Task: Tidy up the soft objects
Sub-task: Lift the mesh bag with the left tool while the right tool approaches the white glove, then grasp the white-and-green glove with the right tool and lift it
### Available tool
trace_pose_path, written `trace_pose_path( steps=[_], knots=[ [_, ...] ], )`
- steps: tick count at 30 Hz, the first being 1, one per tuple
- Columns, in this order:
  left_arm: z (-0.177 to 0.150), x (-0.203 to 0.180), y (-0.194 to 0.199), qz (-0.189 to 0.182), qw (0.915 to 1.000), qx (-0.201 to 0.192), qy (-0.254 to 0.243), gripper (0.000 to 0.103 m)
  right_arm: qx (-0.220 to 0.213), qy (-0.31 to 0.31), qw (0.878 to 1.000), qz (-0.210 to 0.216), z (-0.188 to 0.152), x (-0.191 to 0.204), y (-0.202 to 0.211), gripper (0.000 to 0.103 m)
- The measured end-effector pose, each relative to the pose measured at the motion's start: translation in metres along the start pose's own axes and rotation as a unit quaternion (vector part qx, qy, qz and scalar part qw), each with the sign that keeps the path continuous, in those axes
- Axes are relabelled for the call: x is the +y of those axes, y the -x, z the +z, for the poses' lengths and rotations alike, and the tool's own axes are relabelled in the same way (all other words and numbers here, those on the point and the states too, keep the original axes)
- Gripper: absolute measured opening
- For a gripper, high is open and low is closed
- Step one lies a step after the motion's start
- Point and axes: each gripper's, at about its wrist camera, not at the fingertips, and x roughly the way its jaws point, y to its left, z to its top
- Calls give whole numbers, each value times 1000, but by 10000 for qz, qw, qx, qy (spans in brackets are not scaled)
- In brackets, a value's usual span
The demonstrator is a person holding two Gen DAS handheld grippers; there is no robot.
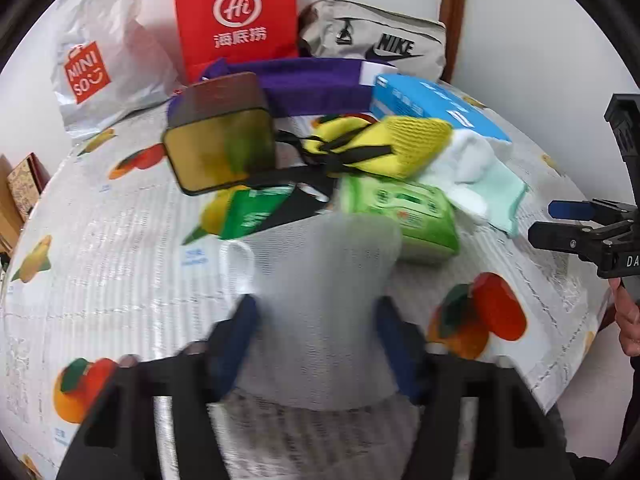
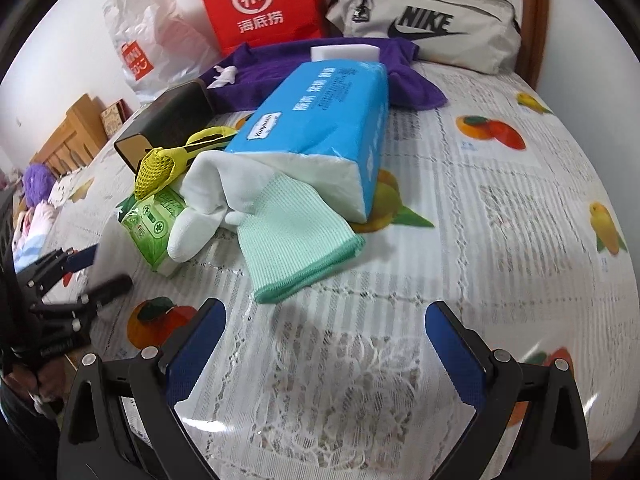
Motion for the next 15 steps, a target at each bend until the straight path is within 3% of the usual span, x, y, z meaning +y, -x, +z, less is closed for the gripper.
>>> trace_pose_path(
  steps=[3,6,9,10,13,15],
  knots=[
    [2,16,1,11,9999,16,107,12,-92,177,9998,4,7,4,-5,100],
    [3,34,1,-246,9989,111,384,9,-175,244,9995,57,13,6,-11,100],
    [3,38,1,-263,9985,125,469,9,-258,252,9993,25,20,9,-18,99],
    [2,37,1,-247,9986,105,452,9,-283,252,9993,9,22,10,-22,96],
    [1,37,0,-239,9986,95,455,9,-256,280,9993,-44,25,12,-29,69],
    [1,38,0,-295,9981,92,524,9,-346,416,9983,-211,25,17,-29,58]
  ],
)
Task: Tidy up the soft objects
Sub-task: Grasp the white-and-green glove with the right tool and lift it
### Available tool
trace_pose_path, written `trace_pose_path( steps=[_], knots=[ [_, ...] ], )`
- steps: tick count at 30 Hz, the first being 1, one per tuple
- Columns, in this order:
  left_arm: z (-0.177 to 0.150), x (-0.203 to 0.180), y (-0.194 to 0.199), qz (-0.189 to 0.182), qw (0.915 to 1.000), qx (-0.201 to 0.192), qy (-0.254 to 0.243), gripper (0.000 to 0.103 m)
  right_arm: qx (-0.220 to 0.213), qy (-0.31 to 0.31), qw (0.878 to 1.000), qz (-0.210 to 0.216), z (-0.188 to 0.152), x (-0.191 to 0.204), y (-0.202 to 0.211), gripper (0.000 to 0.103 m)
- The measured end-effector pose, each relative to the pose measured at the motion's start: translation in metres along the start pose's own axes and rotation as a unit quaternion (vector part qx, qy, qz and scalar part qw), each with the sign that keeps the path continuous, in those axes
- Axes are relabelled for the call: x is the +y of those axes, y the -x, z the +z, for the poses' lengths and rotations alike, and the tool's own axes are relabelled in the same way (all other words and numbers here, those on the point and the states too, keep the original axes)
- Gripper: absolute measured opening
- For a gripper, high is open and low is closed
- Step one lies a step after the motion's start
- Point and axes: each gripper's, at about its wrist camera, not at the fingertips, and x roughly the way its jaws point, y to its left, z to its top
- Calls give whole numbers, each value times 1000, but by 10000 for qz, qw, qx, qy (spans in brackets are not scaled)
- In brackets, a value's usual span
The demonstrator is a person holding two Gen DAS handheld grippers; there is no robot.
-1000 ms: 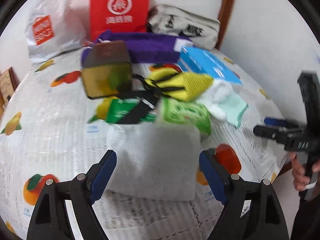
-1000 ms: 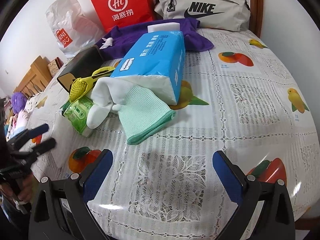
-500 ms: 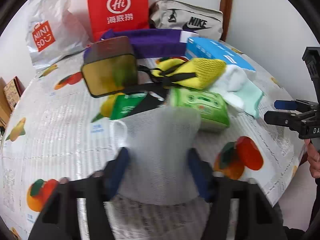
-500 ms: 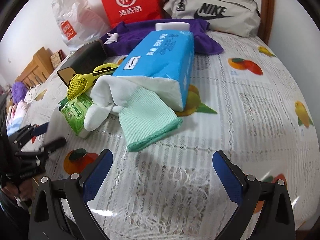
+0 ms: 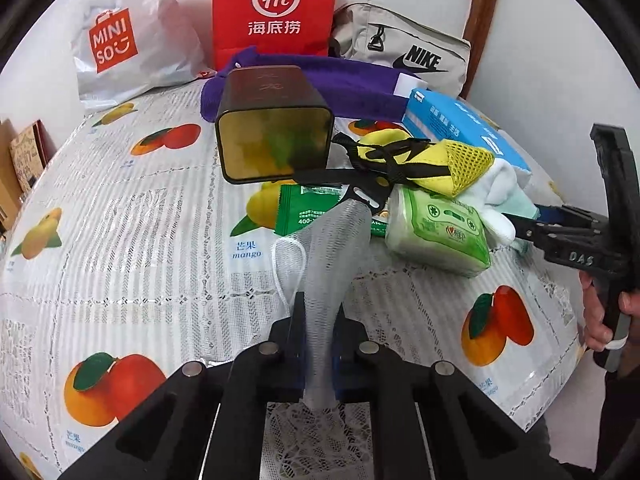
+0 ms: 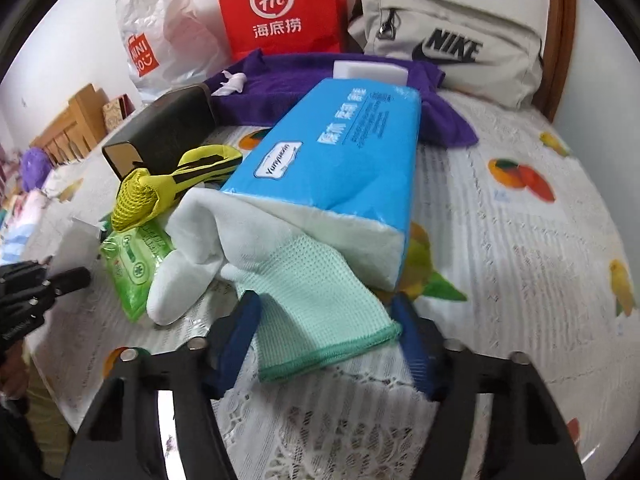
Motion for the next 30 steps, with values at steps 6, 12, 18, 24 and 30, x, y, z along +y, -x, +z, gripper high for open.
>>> trace_pose_path(
  steps=[6,12,18,24,30],
  knots=[
    [0,6,0,-134,9997,-3,196,9,-61,261,9994,207,-3,12,13,11],
    [-2,8,3,-116,9995,3,296,9,-278,164,9976,606,-8,14,41,10],
    [-3,12,4,-165,9989,9,447,9,-483,-80,9972,564,-17,-2,78,10],
    [-5,10,5,-89,9990,12,443,9,-119,-53,9993,348,-35,-14,79,14],
    [-5,13,6,-140,9987,51,488,11,103,90,9986,516,-45,-10,55,65]
  ],
)
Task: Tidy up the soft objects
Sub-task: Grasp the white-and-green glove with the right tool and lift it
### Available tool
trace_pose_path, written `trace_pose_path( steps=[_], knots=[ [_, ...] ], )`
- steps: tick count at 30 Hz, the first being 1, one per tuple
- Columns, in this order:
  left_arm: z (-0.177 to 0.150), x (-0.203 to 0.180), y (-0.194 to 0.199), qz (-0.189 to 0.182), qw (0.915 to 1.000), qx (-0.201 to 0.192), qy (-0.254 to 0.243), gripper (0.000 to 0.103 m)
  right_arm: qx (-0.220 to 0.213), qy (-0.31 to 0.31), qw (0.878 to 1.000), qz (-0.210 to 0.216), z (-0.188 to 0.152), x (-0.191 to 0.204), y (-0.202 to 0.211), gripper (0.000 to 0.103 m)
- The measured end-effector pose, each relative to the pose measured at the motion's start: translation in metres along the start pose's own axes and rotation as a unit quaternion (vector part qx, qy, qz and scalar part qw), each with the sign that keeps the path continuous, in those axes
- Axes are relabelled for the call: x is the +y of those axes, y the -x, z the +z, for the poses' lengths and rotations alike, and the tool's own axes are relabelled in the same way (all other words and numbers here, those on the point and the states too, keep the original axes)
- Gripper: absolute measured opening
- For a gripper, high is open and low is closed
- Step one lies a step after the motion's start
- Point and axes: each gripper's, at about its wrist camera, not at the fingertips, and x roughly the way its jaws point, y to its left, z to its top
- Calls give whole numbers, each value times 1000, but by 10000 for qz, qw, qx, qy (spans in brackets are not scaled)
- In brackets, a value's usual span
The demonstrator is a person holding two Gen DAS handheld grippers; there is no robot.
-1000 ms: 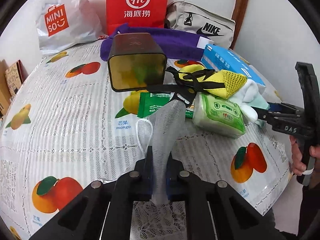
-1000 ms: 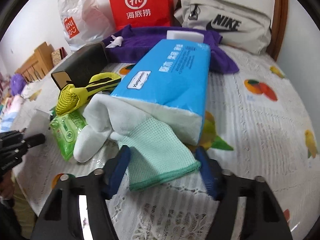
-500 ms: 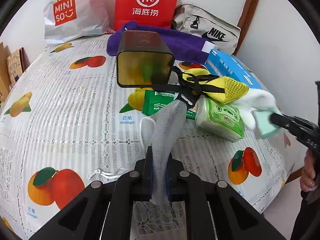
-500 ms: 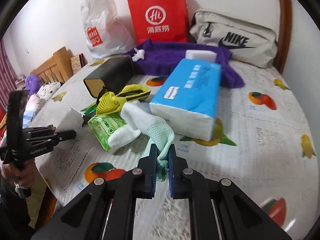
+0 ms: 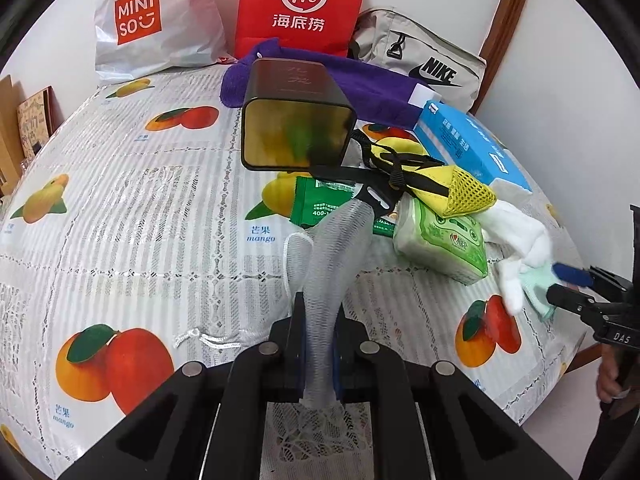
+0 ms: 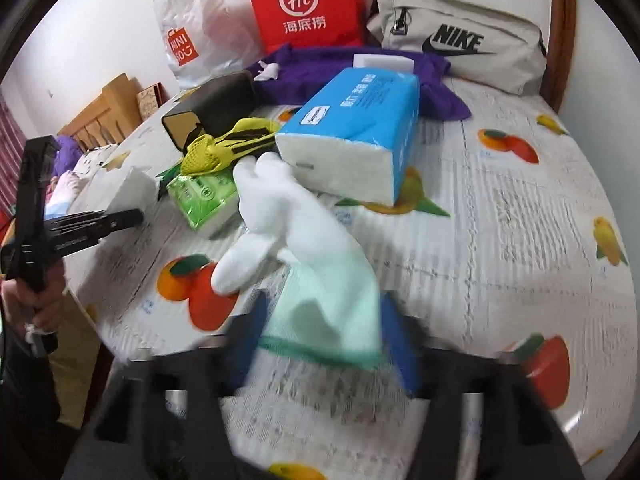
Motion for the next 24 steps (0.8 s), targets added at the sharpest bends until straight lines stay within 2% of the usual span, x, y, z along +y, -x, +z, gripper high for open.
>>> trace_pose_path(
  steps=[3,6,9,11,12,13,14,15,24],
  knots=[
    [0,1,1,11,10000,24,-17,11,-120,25,9999,52,7,3,-6,67],
    [0,3,1,17,10000,22,11,11,-190,-96,9996,162,20,2,-17,74],
    [1,4,1,29,10000,11,27,11,-199,-221,9995,140,32,2,-29,74],
    [1,5,1,26,10000,19,34,10,-153,-271,9991,273,37,4,-37,72],
    [1,5,1,37,10000,19,27,10,-170,-291,9990,300,38,5,-41,69],
    [1,5,1,48,10000,19,27,10,-184,-271,9991,274,37,6,-42,52],
    [2,6,2,52,10000,16,38,10,-164,-192,9994,230,37,8,-44,24],
    [2,7,3,51,10000,5,57,10,-81,-70,9997,215,36,11,-46,13],
    [16,9,22,-57,9995,-191,240,10,-264,-301,9973,611,32,4,-9,11]
  ],
)
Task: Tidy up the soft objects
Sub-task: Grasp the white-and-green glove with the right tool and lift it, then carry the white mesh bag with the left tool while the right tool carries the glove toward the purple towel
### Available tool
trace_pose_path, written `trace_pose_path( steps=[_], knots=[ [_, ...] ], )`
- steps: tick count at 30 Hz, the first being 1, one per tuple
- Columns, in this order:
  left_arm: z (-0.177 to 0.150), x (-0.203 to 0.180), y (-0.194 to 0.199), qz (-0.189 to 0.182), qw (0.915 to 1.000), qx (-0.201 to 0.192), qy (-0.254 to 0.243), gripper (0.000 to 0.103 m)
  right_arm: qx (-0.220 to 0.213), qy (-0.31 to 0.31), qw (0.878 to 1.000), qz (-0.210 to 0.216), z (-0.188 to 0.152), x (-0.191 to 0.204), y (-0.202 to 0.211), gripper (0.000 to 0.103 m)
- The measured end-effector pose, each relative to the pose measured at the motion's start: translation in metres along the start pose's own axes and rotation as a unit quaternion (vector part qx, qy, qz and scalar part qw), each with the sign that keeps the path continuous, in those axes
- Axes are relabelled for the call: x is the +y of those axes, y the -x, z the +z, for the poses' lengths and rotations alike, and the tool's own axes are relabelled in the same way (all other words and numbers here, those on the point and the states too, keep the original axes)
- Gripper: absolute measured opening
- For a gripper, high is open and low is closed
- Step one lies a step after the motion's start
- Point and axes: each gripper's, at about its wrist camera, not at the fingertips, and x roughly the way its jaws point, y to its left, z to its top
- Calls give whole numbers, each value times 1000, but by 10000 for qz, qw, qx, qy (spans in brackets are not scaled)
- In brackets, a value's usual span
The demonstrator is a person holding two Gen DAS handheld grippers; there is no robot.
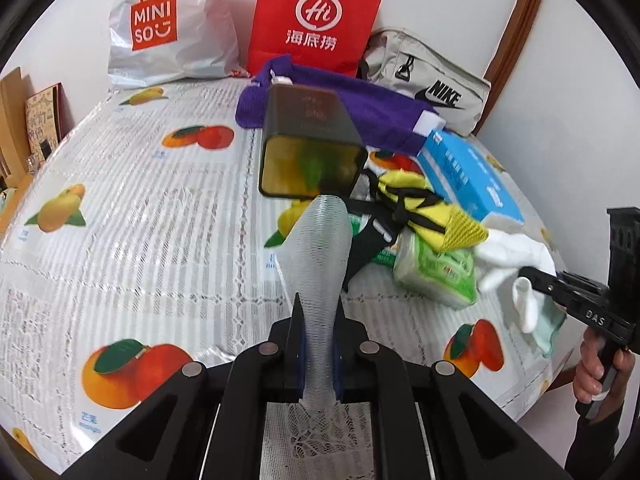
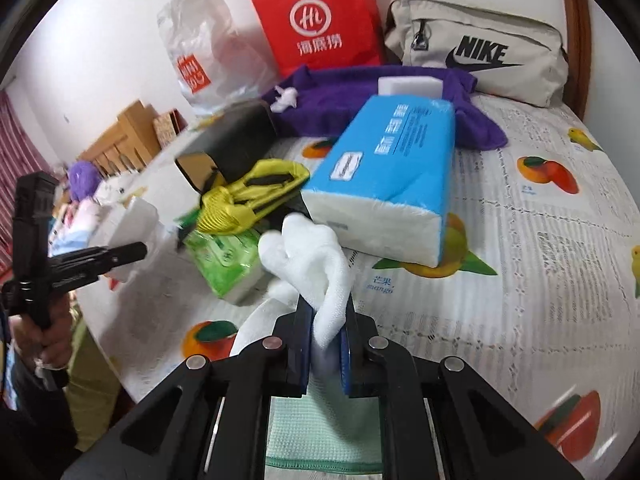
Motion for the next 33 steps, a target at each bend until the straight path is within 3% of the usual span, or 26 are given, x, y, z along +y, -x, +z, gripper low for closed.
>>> trace_pose_path(
  steps=[16,33],
  knots=[
    [34,-9,24,-81,9998,-181,54,10,-316,87,9994,-138,30,4,43,11],
    [87,-12,20,-23,9996,-274,64,10,-603,-17,9978,-284,105,-6,49,11]
  ],
)
